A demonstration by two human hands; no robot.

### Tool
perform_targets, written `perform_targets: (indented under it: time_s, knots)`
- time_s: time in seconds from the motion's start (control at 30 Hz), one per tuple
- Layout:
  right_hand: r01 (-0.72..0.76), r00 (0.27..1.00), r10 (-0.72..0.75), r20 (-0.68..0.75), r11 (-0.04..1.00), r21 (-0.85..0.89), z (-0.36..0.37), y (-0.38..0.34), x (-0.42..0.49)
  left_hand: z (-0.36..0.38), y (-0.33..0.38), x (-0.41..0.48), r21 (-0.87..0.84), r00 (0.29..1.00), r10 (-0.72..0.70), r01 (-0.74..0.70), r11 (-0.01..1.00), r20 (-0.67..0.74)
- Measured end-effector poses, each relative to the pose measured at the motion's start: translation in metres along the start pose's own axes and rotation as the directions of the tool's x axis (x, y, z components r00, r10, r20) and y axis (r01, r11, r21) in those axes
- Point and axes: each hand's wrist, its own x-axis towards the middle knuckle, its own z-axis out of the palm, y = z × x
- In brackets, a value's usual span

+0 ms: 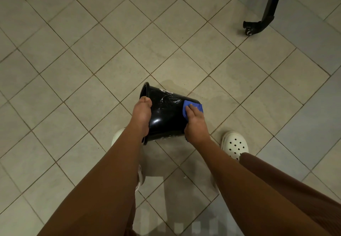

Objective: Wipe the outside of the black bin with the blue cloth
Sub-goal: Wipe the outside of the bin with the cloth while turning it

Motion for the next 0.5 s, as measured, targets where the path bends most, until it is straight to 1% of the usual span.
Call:
perform_targets:
  time_s: [0.13, 0.17, 0.3, 0.37, 0.43, 0.5]
  knots:
    - [-0.046, 0.999, 0.046, 0.010, 0.999, 0.005, 0.004, -0.001, -0.006, 0.004, 0.000, 0.003, 0.043, 1.000, 0.014, -0.014, 0.999, 0.007]
    - [-0.037, 0.999, 0.037, 0.013, 0.999, 0.009, 0.005, -0.002, -0.009, 0.003, 0.000, 0.001, 0.037, 1.000, 0.017, -0.017, 0.999, 0.004]
    - [0.160, 0.986, -0.160, 0.036, 0.987, 0.015, 0.010, -0.010, -0.021, 0.004, 0.000, -0.003, 0.039, 1.000, 0.010, -0.009, 0.999, -0.006]
    - [0.235, 0.971, -0.234, 0.056, 0.972, -0.016, 0.010, -0.012, -0.016, 0.006, 0.001, -0.006, 0.065, 0.999, 0.043, -0.044, 0.997, 0.011]
    - [0.278, 0.957, -0.271, 0.101, 0.958, -0.064, 0.007, -0.011, -0.009, 0.009, 0.002, -0.008, 0.079, 0.997, 0.080, -0.081, 0.994, 0.019]
    - [0.247, 0.962, -0.235, 0.137, 0.966, -0.077, 0.003, -0.010, -0.002, 0.008, 0.000, -0.008, 0.079, 0.995, 0.097, -0.098, 0.992, 0.017]
